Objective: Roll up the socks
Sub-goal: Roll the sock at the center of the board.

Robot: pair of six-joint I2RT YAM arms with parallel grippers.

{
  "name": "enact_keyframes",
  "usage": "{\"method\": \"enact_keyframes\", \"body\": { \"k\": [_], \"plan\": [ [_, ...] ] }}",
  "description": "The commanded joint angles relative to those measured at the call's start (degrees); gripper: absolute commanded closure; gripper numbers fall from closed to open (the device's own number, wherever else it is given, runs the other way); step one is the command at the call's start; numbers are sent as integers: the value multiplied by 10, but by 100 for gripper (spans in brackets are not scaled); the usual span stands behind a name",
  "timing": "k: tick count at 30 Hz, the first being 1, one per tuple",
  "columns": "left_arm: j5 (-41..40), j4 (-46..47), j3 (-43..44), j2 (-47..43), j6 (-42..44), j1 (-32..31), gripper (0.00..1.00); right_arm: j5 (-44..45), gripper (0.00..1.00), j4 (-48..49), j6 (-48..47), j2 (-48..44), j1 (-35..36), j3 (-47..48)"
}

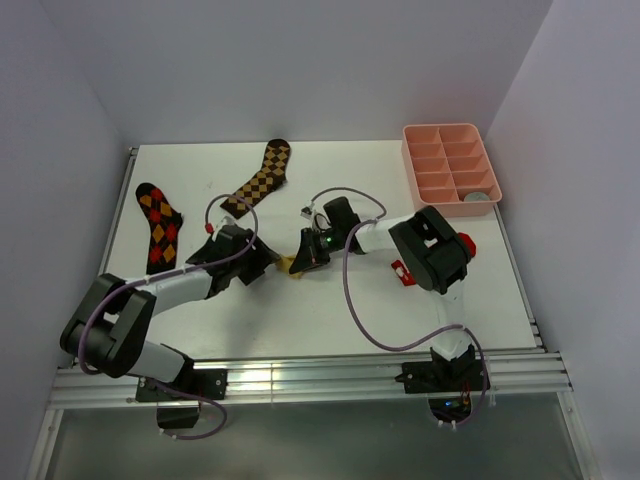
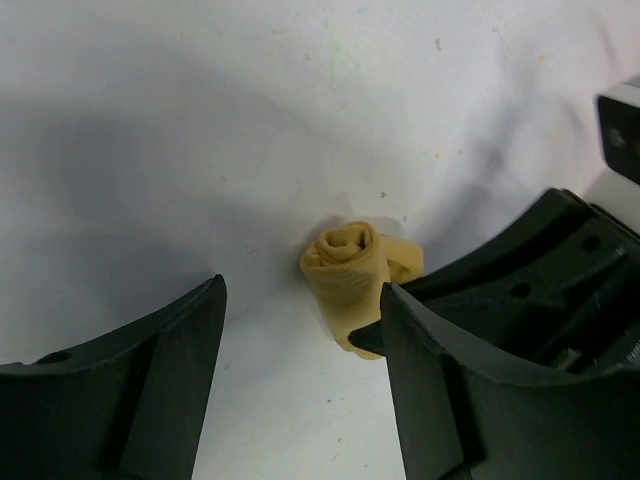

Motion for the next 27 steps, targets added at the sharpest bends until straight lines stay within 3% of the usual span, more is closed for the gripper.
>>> {"method": "enact_keyframes", "body": {
  "k": [1,18,23,27],
  "plan": [
    [22,65,-1,-1,-8,-10,33,-25,100,-24,54,42,-5,-4],
    [23,85,12,73,-25,-34,47,-35,99,30,112,61,-24,-23],
    [26,83,23,89,-25,-39,64,-19,97,24,92,50,-25,-28],
    [22,73,39,94,-18,-40,92,47,93,-3,40,2,-21,-38]
  ]
}}
